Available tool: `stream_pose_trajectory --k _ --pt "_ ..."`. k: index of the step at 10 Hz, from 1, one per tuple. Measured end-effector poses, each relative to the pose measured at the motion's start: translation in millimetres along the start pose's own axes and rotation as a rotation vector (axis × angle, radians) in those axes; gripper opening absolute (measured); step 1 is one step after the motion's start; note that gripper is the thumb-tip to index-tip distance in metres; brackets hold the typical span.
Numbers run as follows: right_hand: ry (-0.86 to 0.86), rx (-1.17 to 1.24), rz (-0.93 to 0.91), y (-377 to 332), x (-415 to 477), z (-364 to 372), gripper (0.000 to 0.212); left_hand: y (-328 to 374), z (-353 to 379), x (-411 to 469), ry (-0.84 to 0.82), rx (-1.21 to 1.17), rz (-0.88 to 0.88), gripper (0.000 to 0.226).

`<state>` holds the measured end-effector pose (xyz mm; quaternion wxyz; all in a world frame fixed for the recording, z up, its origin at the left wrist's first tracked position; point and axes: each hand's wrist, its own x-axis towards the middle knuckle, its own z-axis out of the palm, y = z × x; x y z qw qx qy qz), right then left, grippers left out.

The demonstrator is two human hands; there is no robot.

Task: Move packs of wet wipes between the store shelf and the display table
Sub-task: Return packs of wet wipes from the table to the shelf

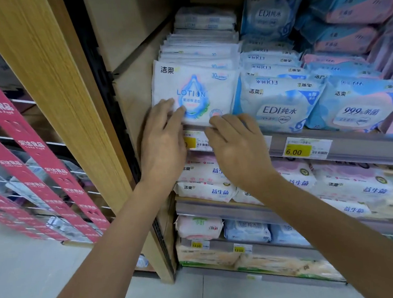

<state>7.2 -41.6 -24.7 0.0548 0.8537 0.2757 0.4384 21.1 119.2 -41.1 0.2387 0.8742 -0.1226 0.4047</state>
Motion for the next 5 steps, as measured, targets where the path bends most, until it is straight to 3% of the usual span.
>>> stream_pose_trajectory --k 2,4,5 --pt "-0.138 -0.009 0.139 -4.6 1.7 7.0 0.04 2.1 3.8 -8.3 -0.113 -0.033 -0.003 0.058" --pt "-0.256 0.017 0.159 -11.1 2.1 4.6 0.043 1.6 -3.2 -10.2 -0.175 -0.096 -0.041 0.059" --pt "-0.212 0.068 0.186 -10.3 -1.3 0.2 0.043 2.6 -8.0 -19.8 -0.149 -0.164 -0.085 0.054"
